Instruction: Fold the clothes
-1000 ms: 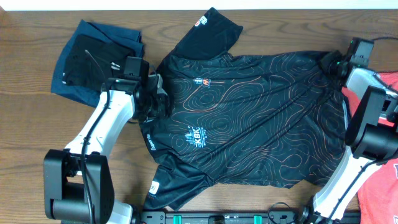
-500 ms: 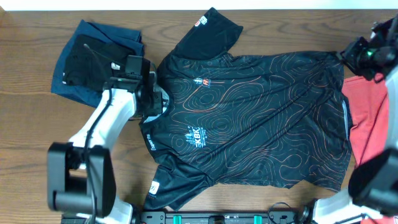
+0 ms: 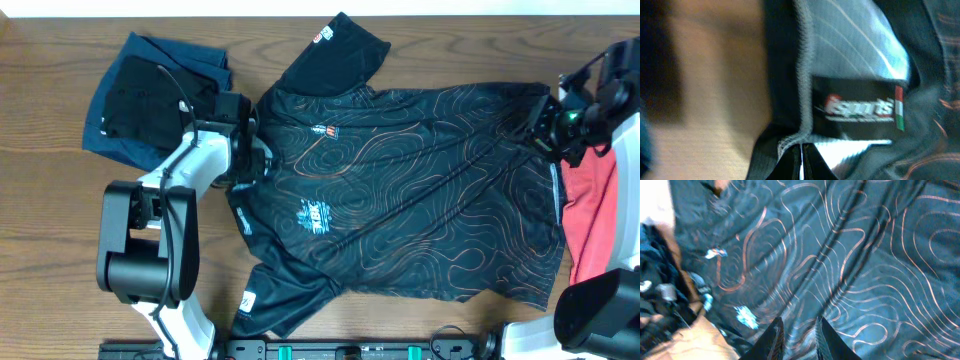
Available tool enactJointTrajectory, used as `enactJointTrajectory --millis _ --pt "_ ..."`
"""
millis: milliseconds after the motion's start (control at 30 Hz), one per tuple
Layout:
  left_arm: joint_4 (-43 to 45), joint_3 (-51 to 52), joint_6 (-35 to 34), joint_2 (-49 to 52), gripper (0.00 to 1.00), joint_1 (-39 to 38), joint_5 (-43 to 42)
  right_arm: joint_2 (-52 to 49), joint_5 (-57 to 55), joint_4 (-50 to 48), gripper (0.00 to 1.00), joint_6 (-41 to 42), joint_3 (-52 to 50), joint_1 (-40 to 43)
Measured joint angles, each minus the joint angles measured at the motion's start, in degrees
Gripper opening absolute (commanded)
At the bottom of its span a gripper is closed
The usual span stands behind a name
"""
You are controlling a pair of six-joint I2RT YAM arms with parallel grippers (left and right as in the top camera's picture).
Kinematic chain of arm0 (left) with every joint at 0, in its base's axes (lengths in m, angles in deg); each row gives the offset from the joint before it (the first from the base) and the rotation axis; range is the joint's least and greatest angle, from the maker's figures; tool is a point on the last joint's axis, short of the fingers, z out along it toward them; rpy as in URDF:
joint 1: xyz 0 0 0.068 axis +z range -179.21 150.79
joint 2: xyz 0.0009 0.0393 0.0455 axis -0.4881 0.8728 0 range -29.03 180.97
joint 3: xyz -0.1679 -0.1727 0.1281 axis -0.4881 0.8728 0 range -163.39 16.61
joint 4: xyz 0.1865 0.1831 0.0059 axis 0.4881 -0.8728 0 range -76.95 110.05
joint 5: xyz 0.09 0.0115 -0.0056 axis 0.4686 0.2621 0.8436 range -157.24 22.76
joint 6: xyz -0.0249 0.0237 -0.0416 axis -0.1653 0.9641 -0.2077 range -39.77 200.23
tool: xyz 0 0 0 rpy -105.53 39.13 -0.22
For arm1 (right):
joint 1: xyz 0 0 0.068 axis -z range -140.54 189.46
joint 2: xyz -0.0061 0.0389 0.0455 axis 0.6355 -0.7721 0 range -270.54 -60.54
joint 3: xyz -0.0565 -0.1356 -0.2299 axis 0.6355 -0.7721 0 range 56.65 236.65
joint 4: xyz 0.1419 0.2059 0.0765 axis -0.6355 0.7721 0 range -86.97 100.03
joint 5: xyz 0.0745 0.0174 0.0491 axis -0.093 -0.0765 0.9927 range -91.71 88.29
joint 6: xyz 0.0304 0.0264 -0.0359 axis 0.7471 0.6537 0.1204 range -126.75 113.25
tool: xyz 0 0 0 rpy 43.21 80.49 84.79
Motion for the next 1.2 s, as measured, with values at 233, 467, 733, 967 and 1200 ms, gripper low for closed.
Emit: enactJointTrajectory --millis 233,467,733,967,1200 --pt "-0.28 -4.96 -1.42 3.06 0.07 6.32 3.13 0.24 -3.87 -1.2 0.2 -0.22 -5.4 -2.56" --pt "-7.72 -10.78 -0.72 3.17 0.31 7.89 1.22 0.42 -6.67 -9.66 0.24 1.38 -18.4 -2.58" --pt "-15.02 -13.18 -1.07 -6.12 0.54 7.76 0.48 0.44 -14.58 -24.57 0.01 10.86 -36.59 -1.84" --pt "-19.82 -13.42 -1.2 -15.17 0.57 7.76 -3.8 1.73 -23.06 -36.83 0.01 20.33 -45.99 -1.4" --pt "-25.51 -13.46 -1.11 -19.21 0.63 7.76 -5.75 1.62 -31.47 -42.29 0.04 23.87 -46.47 7.23"
